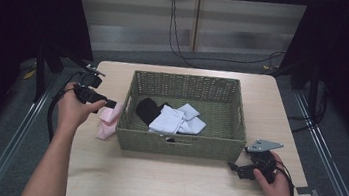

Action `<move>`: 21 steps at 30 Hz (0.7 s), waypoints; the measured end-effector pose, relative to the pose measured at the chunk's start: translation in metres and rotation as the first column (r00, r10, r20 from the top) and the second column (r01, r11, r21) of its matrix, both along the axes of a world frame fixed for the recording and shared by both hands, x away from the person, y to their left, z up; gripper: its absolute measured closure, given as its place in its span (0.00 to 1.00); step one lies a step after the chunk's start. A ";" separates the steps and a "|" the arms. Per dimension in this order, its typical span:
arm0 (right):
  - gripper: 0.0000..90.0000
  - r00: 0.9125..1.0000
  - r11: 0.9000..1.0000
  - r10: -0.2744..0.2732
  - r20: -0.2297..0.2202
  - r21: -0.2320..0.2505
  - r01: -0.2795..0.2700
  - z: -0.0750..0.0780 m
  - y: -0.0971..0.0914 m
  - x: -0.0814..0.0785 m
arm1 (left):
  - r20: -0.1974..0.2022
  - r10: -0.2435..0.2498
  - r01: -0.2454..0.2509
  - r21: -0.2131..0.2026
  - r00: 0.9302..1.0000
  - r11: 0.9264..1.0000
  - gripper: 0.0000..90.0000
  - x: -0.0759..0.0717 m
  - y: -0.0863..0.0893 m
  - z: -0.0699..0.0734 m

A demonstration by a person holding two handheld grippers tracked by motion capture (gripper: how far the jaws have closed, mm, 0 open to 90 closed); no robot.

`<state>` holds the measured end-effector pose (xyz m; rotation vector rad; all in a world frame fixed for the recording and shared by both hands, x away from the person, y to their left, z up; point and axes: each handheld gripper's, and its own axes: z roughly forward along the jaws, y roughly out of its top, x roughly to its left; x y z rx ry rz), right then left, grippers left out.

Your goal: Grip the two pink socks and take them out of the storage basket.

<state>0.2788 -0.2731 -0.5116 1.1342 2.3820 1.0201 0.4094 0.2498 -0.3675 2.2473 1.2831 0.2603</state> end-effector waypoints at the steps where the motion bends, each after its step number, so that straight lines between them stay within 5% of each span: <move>1: 0.11 1.000 1.000 0.000 0.000 0.000 0.000 0.000 0.000 0.000 | 0.007 0.002 -0.002 -0.002 1.000 1.000 0.47 -0.002 0.001 -0.003; 21: 0.11 1.000 1.000 0.000 0.000 0.000 0.000 0.000 0.000 0.000 | 0.008 -0.043 0.043 0.032 0.999 0.999 0.40 -0.038 0.004 -0.057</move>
